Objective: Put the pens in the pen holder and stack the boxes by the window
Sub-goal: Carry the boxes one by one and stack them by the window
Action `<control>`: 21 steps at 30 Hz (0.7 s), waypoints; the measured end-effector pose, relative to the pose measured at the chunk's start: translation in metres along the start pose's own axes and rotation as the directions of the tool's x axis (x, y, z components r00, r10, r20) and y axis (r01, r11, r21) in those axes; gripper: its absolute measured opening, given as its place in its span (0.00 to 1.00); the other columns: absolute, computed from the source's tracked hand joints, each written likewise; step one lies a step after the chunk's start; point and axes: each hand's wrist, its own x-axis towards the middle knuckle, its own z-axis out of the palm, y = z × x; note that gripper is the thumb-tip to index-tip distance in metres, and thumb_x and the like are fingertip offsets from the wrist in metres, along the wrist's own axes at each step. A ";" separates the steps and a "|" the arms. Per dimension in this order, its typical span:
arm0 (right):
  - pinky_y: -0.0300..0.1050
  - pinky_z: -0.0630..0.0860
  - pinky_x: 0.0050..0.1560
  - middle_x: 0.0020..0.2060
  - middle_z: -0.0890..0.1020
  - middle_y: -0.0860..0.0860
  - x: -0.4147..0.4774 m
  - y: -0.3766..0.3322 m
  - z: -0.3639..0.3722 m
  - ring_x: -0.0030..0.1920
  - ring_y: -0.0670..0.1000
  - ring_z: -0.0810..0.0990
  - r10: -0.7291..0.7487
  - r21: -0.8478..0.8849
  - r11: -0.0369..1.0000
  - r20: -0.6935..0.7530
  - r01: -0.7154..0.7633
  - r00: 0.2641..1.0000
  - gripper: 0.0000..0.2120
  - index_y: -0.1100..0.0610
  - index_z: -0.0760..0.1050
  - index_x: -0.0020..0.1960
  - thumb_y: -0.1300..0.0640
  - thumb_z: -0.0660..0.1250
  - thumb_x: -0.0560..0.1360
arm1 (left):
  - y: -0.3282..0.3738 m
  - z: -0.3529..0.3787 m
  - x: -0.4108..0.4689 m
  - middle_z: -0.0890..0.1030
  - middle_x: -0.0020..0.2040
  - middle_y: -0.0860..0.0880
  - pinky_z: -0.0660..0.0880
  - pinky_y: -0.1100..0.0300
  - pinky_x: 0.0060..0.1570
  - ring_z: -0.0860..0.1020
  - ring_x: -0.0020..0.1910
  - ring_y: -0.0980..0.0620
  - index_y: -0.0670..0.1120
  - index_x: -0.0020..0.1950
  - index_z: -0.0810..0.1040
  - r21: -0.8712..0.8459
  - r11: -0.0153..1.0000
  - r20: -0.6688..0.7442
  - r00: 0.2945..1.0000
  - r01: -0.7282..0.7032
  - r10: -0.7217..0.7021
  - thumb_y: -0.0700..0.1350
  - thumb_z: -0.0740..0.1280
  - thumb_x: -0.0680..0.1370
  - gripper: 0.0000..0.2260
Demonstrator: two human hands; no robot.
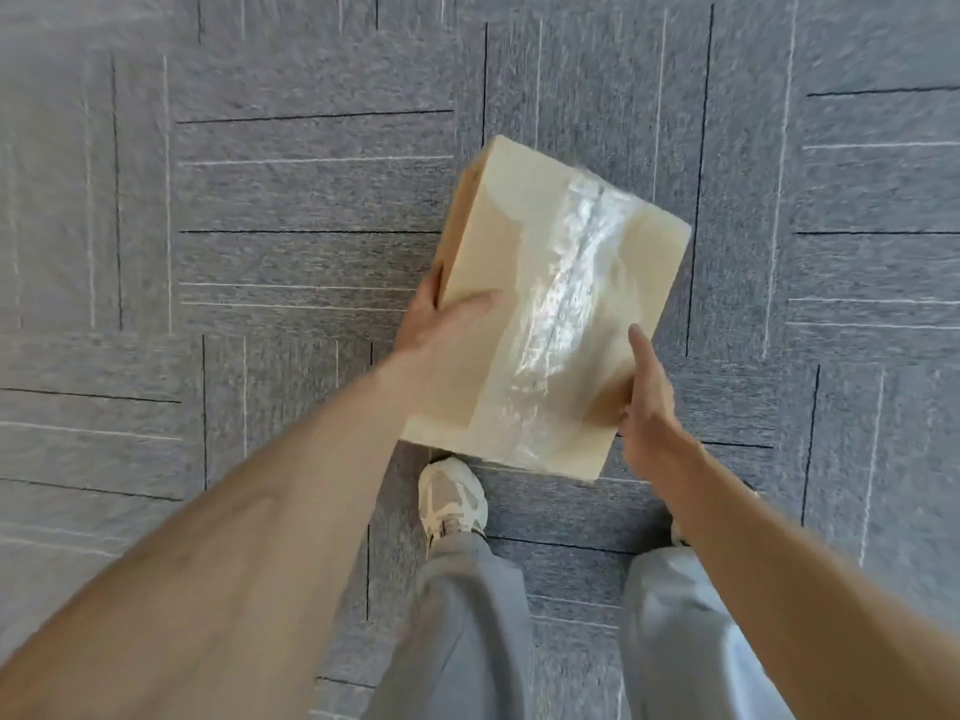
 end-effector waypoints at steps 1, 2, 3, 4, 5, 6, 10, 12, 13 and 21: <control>0.53 0.63 0.63 0.63 0.70 0.50 -0.011 -0.007 0.001 0.64 0.52 0.68 -0.032 0.000 1.000 -0.019 0.032 0.999 0.37 0.54 0.68 0.72 0.29 0.62 0.73 | 0.005 -0.005 -0.008 0.81 0.56 0.55 0.77 0.54 0.49 0.79 0.53 0.52 0.57 0.73 0.67 -0.050 0.998 0.004 0.999 0.032 -0.032 0.54 0.78 0.68 0.36; 0.53 0.64 0.62 0.65 0.71 0.50 -0.023 -0.016 -0.001 0.65 0.53 0.68 -0.077 -0.022 0.997 -0.029 0.077 0.997 0.34 0.54 0.69 0.69 0.30 0.62 0.74 | 0.010 -0.011 -0.018 0.81 0.53 0.56 0.75 0.56 0.45 0.79 0.53 0.53 0.56 0.71 0.69 -0.083 0.995 0.006 0.998 0.057 -0.057 0.53 0.77 0.70 0.32; 0.53 0.64 0.60 0.64 0.72 0.51 -0.039 -0.028 -0.003 0.63 0.53 0.69 -0.125 -0.053 0.991 -0.030 0.124 0.992 0.29 0.54 0.70 0.64 0.32 0.61 0.75 | 0.015 -0.019 -0.033 0.80 0.52 0.56 0.73 0.58 0.44 0.78 0.52 0.54 0.55 0.69 0.70 -0.104 0.991 0.008 0.996 0.086 -0.086 0.54 0.76 0.70 0.30; 0.52 0.64 0.58 0.60 0.73 0.52 -0.057 -0.043 -0.003 0.59 0.52 0.70 -0.165 -0.086 0.983 -0.021 0.163 0.986 0.24 0.53 0.70 0.60 0.34 0.61 0.77 | 0.023 -0.027 -0.051 0.79 0.54 0.56 0.72 0.58 0.46 0.77 0.53 0.56 0.54 0.68 0.70 -0.125 0.985 0.009 0.993 0.115 -0.114 0.56 0.76 0.70 0.30; 0.51 0.63 0.56 0.55 0.73 0.51 -0.079 -0.061 -0.002 0.55 0.51 0.71 -0.209 -0.123 0.971 -0.008 0.207 0.978 0.22 0.52 0.69 0.58 0.35 0.60 0.78 | 0.032 -0.037 -0.072 0.78 0.57 0.56 0.71 0.58 0.47 0.75 0.52 0.57 0.54 0.70 0.69 -0.146 0.980 0.015 0.991 0.137 -0.136 0.59 0.75 0.69 0.32; 0.50 0.64 0.54 0.50 0.73 0.49 -0.103 -0.079 0.000 0.50 0.50 0.70 -0.250 -0.163 0.955 0.012 0.248 0.968 0.21 0.53 0.69 0.58 0.36 0.60 0.78 | 0.041 -0.046 -0.091 0.77 0.57 0.58 0.69 0.60 0.46 0.74 0.50 0.59 0.55 0.72 0.68 -0.172 0.974 0.024 0.989 0.149 -0.147 0.60 0.75 0.70 0.33; 0.47 0.65 0.41 0.42 0.71 0.47 -0.203 -0.138 0.007 0.41 0.47 0.69 -0.373 -0.263 0.880 0.133 0.395 0.918 0.21 0.55 0.70 0.54 0.37 0.60 0.79 | 0.083 -0.092 -0.178 0.74 0.50 0.59 0.64 0.60 0.39 0.71 0.45 0.60 0.56 0.66 0.67 -0.331 0.925 -0.010 0.980 0.184 -0.199 0.62 0.72 0.71 0.28; 0.46 0.64 0.39 0.42 0.72 0.48 -0.255 -0.165 0.013 0.41 0.48 0.69 -0.420 -0.277 0.843 0.198 0.462 0.886 0.20 0.55 0.71 0.52 0.37 0.61 0.78 | 0.107 -0.120 -0.226 0.78 0.55 0.55 0.67 0.57 0.40 0.75 0.49 0.56 0.56 0.67 0.68 -0.398 0.909 -0.052 0.986 0.125 -0.158 0.63 0.74 0.68 0.31; 0.46 0.64 0.40 0.42 0.72 0.48 -0.284 -0.178 0.018 0.42 0.48 0.69 -0.436 -0.274 0.826 0.241 0.492 0.867 0.20 0.55 0.71 0.52 0.37 0.61 0.78 | 0.119 -0.136 -0.252 0.79 0.56 0.53 0.70 0.55 0.43 0.77 0.52 0.53 0.56 0.67 0.69 -0.429 0.899 -0.075 0.988 0.088 -0.132 0.64 0.76 0.65 0.34; 0.40 0.64 0.40 0.45 0.73 0.43 -0.499 -0.218 0.063 0.44 0.42 0.71 -0.514 -0.254 0.683 0.499 0.685 0.698 0.19 0.55 0.71 0.59 0.41 0.63 0.79 | 0.155 -0.244 -0.446 0.80 0.58 0.50 0.76 0.46 0.54 0.79 0.55 0.48 0.55 0.69 0.68 -0.596 0.786 -0.369 0.925 -0.162 -0.089 0.57 0.77 0.67 0.33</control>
